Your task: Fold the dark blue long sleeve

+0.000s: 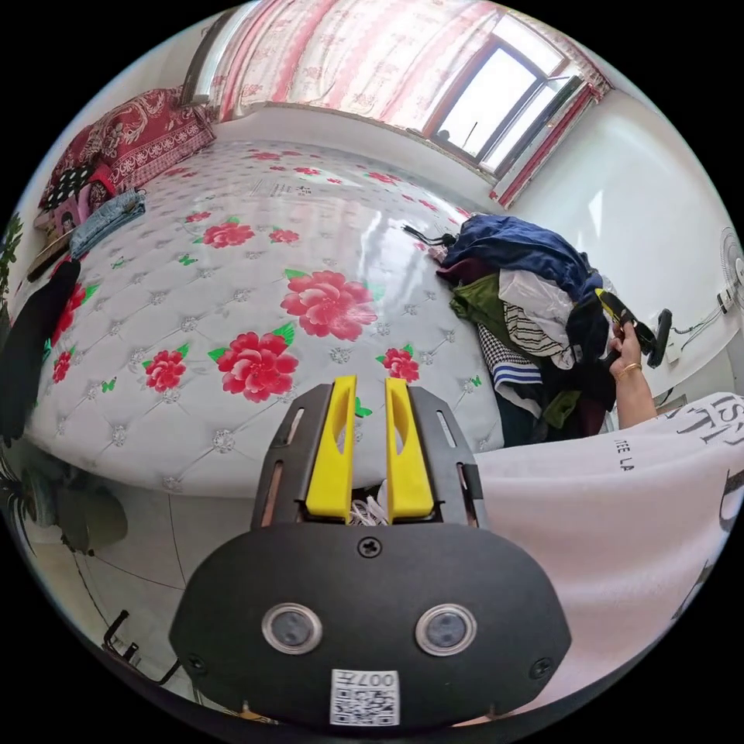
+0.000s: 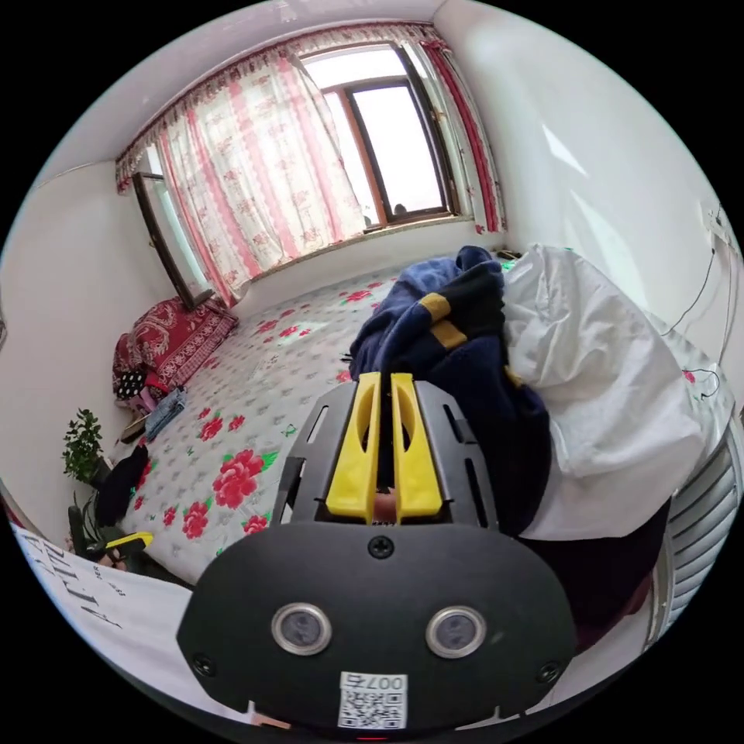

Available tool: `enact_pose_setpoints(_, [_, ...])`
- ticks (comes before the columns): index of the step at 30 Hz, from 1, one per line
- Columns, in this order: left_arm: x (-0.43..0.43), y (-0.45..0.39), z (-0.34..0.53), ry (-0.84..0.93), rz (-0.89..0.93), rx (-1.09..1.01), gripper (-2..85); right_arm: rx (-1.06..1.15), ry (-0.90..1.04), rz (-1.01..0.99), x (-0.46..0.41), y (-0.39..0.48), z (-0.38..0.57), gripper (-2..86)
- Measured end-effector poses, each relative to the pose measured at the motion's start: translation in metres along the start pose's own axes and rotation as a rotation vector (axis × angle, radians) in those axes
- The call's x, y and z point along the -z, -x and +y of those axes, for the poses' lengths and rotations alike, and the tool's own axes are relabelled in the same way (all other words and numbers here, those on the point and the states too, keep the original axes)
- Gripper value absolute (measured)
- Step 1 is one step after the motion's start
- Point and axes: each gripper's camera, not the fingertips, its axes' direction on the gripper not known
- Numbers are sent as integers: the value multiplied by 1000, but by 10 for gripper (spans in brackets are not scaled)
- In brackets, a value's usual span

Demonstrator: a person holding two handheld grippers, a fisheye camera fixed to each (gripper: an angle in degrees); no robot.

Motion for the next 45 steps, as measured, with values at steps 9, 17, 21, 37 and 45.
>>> enact_pose_setpoints(9, [12, -14, -15, -170, 124, -65, 103, 402, 89, -746, 4, 227, -5, 1])
enact_pose_setpoints(17, [9, 30, 4, -176, 117, 36, 122, 684, 656, -1045, -80, 413, 105, 23])
enact_pose_setpoints(21, [2, 73, 39, -104, 13, 179, 113, 677, 720, -1017, -117, 428, 146, 49])
enact_pose_setpoints(37, [-50, 117, 80, 55, 85, 225, 119, 958, 915, -617, -335, 553, 254, 96])
enact_pose_setpoints(45, [-56, 114, 57, 60, 71, 157, 121, 608, 988, -760, -402, 558, 225, 22])
